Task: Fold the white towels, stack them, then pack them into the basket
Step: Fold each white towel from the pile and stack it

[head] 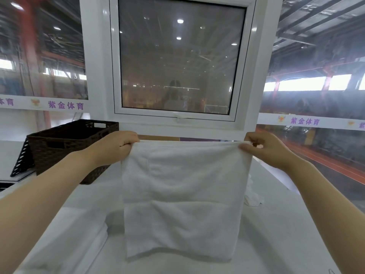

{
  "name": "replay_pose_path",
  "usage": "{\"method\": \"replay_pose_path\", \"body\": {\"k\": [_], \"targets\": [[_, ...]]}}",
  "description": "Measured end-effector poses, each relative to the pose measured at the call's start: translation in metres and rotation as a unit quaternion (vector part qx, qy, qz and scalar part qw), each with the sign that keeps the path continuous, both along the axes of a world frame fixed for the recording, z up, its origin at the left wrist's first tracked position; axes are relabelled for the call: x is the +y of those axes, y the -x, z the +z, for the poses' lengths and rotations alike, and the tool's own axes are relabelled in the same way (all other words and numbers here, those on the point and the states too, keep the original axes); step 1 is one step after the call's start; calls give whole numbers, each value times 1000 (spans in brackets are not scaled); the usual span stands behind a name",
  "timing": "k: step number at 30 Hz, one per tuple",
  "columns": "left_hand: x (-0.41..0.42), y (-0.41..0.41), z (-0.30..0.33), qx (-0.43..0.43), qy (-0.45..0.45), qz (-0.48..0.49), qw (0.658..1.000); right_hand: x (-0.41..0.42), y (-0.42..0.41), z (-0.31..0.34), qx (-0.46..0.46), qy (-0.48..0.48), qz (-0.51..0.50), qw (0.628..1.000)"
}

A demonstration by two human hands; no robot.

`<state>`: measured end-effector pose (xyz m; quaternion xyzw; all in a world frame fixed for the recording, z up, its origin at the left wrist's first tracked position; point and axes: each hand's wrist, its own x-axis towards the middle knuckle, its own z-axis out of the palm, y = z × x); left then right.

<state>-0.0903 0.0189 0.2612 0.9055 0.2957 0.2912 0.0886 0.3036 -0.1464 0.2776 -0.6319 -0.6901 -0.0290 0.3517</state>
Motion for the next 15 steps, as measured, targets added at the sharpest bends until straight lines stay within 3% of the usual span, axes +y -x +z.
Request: {"method": "replay_pose_path", "body": {"k": [6, 10, 12, 15], "targets": [[-1, 4, 0, -143, 102, -80, 981, 3, 1, 5, 236, 4, 116, 965], [-6, 5, 0, -164, 165, -103, 967, 3, 2, 5, 252, 33, 116, 960], [-1, 9, -1, -141, 154, -69, 975, 4, 1, 4, 253, 40, 107, 961], [4, 15, 5, -9, 69, -16, 997, 5, -2, 2, 225, 35, 74, 971]]}}
